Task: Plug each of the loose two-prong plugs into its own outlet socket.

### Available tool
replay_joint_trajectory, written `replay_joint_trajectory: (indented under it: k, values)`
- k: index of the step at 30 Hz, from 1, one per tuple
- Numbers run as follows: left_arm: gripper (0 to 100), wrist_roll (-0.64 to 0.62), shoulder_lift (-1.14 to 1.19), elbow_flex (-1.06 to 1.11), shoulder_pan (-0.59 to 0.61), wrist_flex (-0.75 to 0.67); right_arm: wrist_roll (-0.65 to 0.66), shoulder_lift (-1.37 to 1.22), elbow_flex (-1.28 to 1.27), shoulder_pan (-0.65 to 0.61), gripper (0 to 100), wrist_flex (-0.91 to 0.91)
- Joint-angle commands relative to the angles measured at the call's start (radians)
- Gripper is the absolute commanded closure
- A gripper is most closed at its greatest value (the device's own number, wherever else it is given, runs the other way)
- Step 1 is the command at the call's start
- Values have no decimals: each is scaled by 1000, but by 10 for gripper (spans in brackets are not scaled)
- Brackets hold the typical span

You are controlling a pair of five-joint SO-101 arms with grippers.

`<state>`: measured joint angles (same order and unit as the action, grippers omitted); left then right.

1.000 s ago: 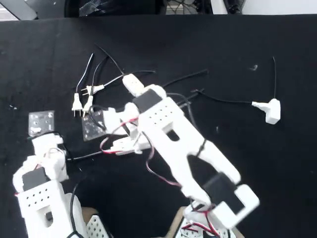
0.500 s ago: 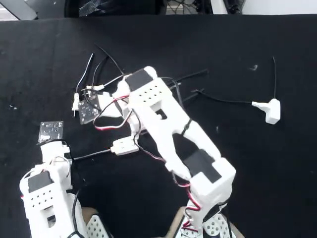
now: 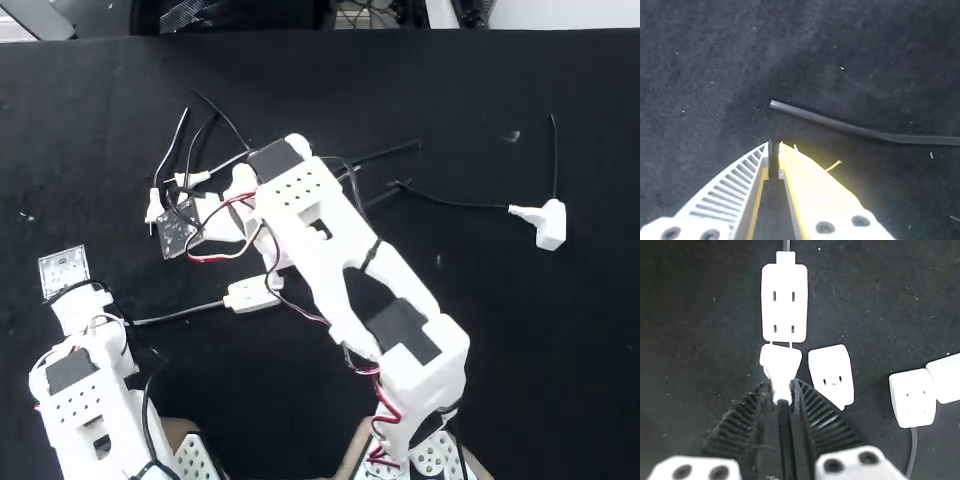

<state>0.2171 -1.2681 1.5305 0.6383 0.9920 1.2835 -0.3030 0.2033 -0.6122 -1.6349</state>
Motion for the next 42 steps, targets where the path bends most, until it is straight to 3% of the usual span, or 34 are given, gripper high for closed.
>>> replay_joint_trajectory:
  k: [1, 12, 23, 42]
  values:
    - [949, -14, -5, -8, 7, -14, 14, 8, 58, -17, 988, -11]
    - [949, -14, -5, -8, 7, -11, 15, 7, -15, -34, 988, 110]
    - [949, -14, -5, -8, 7, -9, 61, 12, -16, -35, 988, 21]
    - [949, -12, -5, -8, 7, -8, 106, 5, -25, -34, 988, 58]
